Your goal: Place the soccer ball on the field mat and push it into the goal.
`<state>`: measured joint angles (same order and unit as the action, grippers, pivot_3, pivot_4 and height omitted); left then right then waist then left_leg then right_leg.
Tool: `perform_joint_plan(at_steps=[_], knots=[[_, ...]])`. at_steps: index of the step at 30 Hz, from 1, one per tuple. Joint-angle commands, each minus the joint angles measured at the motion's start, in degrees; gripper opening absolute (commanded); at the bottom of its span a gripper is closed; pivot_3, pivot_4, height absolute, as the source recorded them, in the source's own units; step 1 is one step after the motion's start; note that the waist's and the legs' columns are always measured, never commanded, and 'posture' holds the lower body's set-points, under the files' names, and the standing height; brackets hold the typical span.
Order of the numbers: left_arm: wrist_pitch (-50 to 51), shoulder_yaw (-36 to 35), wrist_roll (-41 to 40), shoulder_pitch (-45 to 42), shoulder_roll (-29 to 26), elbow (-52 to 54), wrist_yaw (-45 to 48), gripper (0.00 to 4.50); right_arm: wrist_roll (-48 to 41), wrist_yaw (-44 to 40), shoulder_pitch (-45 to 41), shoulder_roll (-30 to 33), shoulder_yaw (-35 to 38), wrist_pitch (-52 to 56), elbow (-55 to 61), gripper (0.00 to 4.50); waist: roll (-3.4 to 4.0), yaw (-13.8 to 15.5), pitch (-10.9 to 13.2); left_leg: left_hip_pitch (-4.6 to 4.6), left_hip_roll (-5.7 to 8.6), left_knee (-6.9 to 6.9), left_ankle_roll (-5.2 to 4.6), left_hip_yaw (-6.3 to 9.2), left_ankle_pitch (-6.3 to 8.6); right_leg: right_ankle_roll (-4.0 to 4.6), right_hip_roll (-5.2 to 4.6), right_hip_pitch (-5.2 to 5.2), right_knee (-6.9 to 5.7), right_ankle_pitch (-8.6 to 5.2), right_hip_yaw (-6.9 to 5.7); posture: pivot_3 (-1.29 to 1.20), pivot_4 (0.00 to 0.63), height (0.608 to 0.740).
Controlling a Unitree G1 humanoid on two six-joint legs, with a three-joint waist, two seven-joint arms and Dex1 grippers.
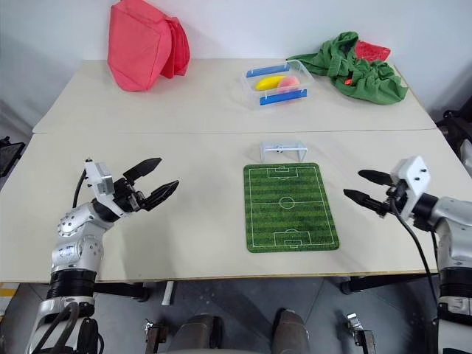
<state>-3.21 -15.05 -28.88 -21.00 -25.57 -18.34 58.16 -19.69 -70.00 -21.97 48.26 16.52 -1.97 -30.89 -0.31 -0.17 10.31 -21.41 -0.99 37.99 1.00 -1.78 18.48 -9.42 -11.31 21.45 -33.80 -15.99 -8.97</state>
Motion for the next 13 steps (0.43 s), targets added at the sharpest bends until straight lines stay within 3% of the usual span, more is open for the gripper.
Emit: perform_joint_plan(at_steps=[1,9,13], knots=[[0.9,-1.6,-0.6,1.9,-2.2,1.8,-0.1,4.5,-1.1,-3.8,-0.6,2.8,2.2,-3.0,-5.3,4.45,0.0,-0.1,0.0,0.0,-0.01,0.0,0.0,0.0,0.0,0.0,0.0,0.0,0.0,0.0,0.0,0.0,0.15,0.74],[2.8,-3.6,-3.1,2.7,-6.7,-2.2,6.3,4.5,-1.5,-10.0,-4.5,5.7,1.8,-3.8,-14.3,4.45,0.01,-0.2,0.0,0.1,-0.03,0.04,0.0,-0.09,0.0,0.0,0.0,-0.02,-0.03,0.0,0.07,0.0,0.15,0.74],[3.9,-3.5,-2.6,2.8,-7.8,-2.1,7.5,4.5,-0.8,-6.2,-2.4,4.6,2.2,-4.2,-11.8,4.45,0.01,-0.1,0.0,0.1,-0.04,0.03,0.0,-0.11,0.0,0.0,0.0,-0.02,-0.03,0.0,0.08,0.0,0.15,0.74]])
